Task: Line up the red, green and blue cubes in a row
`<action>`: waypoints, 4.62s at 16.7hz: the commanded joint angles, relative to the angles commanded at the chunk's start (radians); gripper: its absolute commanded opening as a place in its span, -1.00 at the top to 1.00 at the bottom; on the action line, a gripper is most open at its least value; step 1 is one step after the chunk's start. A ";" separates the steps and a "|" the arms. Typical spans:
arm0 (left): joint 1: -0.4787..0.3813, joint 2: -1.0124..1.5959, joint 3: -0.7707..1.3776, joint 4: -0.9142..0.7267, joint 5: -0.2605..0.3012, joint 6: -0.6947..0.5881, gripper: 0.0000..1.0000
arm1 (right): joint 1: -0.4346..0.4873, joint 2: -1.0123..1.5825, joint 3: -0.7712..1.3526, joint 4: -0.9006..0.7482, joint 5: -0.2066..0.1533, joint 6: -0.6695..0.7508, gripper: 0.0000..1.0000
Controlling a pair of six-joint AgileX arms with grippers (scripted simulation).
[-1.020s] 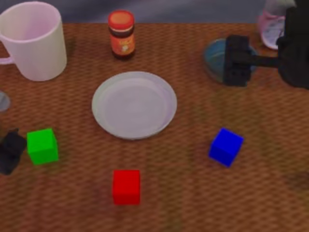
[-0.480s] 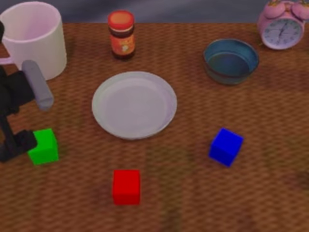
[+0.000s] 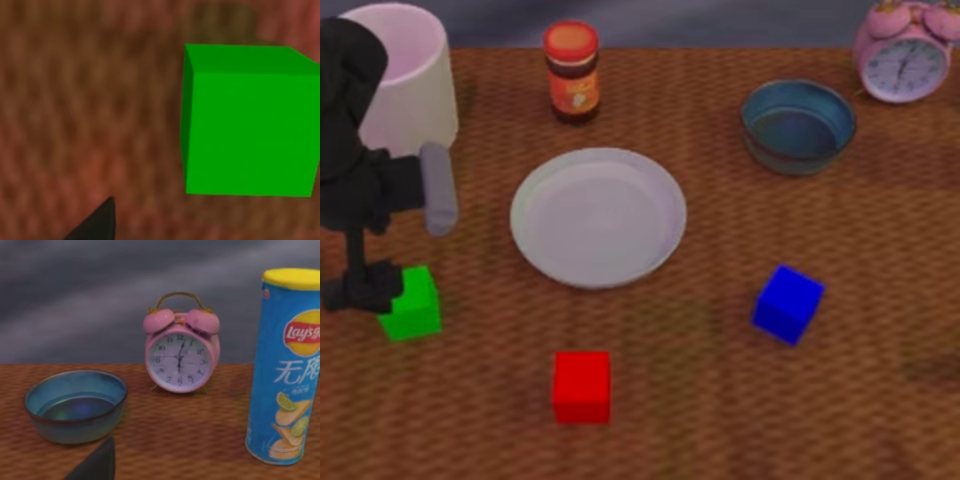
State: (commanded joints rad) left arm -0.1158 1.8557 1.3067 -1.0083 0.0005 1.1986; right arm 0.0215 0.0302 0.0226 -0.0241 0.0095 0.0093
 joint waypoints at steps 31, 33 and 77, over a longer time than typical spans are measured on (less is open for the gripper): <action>0.000 0.156 -0.143 0.286 0.001 0.018 0.36 | -0.011 -0.030 -0.023 0.024 -0.010 -0.009 -1.00; 0.000 0.156 -0.143 0.286 0.001 0.018 0.66 | -0.011 -0.030 -0.023 0.024 -0.010 -0.009 -1.00; -0.718 0.121 0.202 -0.096 0.003 -0.468 1.00 | -0.011 -0.030 -0.023 0.024 -0.010 -0.009 -1.00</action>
State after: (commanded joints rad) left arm -0.8338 1.9765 1.5091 -1.1040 0.0031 0.7311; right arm 0.0100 0.0000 0.0000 0.0000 0.0000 0.0000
